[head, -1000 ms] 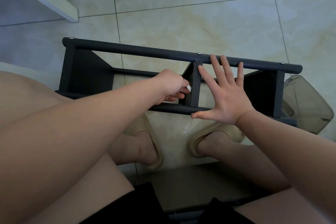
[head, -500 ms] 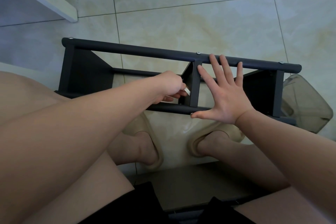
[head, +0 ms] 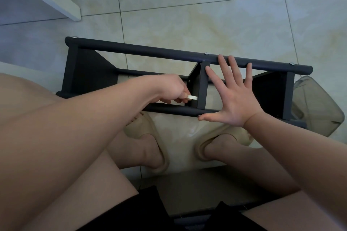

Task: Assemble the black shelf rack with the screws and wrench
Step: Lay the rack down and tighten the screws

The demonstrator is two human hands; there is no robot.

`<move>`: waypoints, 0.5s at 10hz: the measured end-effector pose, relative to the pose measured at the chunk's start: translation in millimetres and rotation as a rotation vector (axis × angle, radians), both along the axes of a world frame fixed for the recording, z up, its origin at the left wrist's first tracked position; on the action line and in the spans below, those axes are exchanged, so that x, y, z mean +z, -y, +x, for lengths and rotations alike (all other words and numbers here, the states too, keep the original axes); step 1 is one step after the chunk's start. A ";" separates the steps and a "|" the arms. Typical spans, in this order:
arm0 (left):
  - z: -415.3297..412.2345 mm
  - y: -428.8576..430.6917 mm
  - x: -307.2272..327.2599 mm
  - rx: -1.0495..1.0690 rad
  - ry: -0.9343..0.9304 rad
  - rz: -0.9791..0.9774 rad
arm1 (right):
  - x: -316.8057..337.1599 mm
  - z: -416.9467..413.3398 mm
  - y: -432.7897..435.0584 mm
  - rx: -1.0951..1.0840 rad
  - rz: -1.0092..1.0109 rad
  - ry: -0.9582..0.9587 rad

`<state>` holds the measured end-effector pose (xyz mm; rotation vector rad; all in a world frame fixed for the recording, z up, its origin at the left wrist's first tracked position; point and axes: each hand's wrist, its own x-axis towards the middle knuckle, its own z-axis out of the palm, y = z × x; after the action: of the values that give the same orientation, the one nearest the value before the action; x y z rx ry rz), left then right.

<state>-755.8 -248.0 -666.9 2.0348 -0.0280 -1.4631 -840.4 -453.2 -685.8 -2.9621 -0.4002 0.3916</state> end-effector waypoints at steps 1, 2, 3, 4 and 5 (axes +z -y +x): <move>-1.9 -1.7 -1.4 -0.079 0.053 -0.017 | -0.1 -0.4 -0.3 0.002 -0.001 -0.002; -3.2 -2.7 -2.1 -0.132 0.077 -0.019 | -0.2 -0.2 -0.3 0.003 -0.004 -0.002; -4.8 -2.9 -3.7 -0.153 0.072 -0.024 | -0.1 0.2 0.1 0.001 -0.008 -0.007; -4.1 -2.2 -3.4 -0.182 0.085 -0.015 | -0.6 0.2 0.3 0.001 -0.015 -0.011; 1.2 0.3 0.6 -0.285 0.169 0.027 | -1.2 0.3 0.6 0.000 -0.004 -0.007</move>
<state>-754.6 -248.4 -666.3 2.2420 -0.3838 -1.4576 -840.2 -453.8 -687.0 -2.9638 -0.3993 0.4037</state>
